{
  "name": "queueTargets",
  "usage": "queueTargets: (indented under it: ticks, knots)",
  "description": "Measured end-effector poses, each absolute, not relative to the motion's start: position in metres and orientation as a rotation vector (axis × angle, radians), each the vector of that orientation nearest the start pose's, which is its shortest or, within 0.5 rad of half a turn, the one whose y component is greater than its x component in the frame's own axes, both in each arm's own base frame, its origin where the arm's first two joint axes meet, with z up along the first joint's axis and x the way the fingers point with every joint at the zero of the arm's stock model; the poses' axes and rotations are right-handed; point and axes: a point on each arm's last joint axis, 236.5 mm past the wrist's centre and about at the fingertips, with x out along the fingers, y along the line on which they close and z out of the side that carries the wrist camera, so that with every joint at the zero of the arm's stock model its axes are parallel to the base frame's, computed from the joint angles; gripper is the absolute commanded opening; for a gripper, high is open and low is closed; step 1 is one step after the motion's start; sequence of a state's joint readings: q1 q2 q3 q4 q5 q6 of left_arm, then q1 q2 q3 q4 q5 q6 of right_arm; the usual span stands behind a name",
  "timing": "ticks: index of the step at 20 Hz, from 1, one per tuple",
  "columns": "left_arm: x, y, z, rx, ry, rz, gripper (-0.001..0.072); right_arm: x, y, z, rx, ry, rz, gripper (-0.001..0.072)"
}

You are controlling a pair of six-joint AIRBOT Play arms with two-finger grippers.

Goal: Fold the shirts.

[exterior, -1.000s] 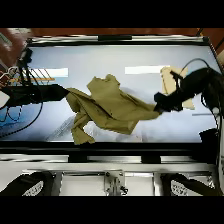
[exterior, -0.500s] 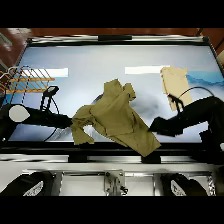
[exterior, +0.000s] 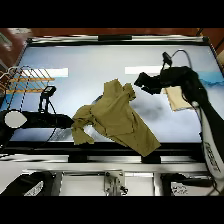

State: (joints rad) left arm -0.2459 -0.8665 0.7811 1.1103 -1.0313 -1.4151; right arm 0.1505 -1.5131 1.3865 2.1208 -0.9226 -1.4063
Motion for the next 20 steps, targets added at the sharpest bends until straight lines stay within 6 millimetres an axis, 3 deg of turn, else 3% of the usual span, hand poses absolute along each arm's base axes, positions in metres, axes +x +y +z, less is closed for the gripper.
queueTargets:
  ticks: [5, 10, 11, 12, 13, 17, 20]
  knots:
    - [0.281, -0.164, 0.043, -0.165, 1.092, -0.529, 0.0032, 0.519, 0.204, -0.025, 0.69, 1.214, 0.236, 0.0553]
    - [0.286, -0.167, 0.048, -0.186, 1.063, -0.53, 0.0032, 0.525, 0.221, -0.064, 0.785, 1.308, 0.208, 0.0543]
    - [0.288, -0.168, 0.049, -0.192, 1.056, -0.53, 0.0032, 0.525, 0.223, -0.069, 0.801, 1.321, 0.202, 0.0494]
    - [0.289, -0.169, 0.05, -0.198, 1.047, -0.53, 0.0032, 0.524, 0.225, -0.072, 0.817, 1.333, 0.199, 0.0215]
    - [0.291, -0.169, 0.051, -0.2, 1.042, -0.529, 0.0032, 0.524, 0.228, -0.073, 0.837, 1.34, 0.199, 0.0069]
    - [0.297, -0.17, 0.058, -0.207, 1.01, -0.527, 0.0032, 0.532, 0.236, -0.061, 0.872, 1.318, 0.254, 0.007]
    - [0.317, -0.169, 0.086, -0.205, 0.916, -0.519, 0.0033, 0.542, 0.228, -0.006, 0.796, 1.235, 0.382, 0.0069]
